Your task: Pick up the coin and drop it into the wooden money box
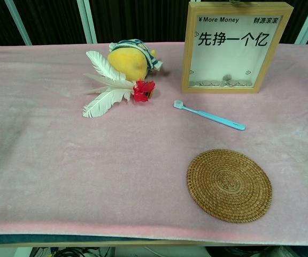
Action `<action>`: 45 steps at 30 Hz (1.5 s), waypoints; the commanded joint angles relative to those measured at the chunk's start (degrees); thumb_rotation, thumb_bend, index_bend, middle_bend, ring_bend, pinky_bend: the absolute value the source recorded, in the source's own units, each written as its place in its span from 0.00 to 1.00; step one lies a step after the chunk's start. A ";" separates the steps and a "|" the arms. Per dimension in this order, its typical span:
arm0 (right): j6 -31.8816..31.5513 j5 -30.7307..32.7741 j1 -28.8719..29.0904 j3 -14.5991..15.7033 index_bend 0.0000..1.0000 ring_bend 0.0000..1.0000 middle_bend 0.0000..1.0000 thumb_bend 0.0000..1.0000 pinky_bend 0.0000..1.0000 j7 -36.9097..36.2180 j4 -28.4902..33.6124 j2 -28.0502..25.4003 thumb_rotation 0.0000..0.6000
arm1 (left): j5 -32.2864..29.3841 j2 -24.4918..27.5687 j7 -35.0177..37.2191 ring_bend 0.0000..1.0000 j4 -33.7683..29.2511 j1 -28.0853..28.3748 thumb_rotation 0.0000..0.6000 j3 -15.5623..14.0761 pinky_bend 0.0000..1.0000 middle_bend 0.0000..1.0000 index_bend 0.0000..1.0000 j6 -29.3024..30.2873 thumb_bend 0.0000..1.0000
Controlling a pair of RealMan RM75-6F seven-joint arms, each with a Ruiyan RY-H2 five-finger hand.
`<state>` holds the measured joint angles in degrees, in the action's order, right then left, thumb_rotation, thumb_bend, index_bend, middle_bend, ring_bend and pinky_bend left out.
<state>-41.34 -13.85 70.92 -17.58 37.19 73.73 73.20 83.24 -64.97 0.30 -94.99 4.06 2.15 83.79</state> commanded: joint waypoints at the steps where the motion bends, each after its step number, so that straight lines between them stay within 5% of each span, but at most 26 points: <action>1: 0.11 -0.34 0.03 0.52 0.68 0.89 0.87 0.43 0.93 -0.56 -0.32 0.15 1.00 | -0.05 -0.01 -0.01 0.00 0.01 -0.01 1.00 0.02 0.00 0.00 0.06 0.00 0.36; 20: 0.23 -1.31 0.49 2.64 0.67 0.89 0.87 0.43 0.93 -2.89 -1.80 0.63 1.00 | -0.44 0.03 -0.03 0.00 -0.02 0.04 1.00 0.13 0.00 0.00 0.06 -0.27 0.36; 37: -0.48 -0.96 0.94 4.16 0.38 0.89 0.87 0.43 0.93 -2.91 0.41 -1.07 1.00 | -0.43 0.08 -0.16 0.00 -0.13 0.03 1.00 0.03 0.00 0.00 0.06 -0.40 0.35; 45: -3.91 -3.57 -0.11 2.61 0.33 0.88 0.87 0.40 0.93 -5.22 4.70 -3.64 1.00 | -0.44 0.12 -0.05 0.00 -0.21 0.01 1.00 0.00 0.00 0.00 0.06 -0.43 0.35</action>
<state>-43.87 -16.29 71.36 -14.30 32.85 76.69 70.65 82.81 -64.85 0.25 -95.20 4.07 2.16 83.35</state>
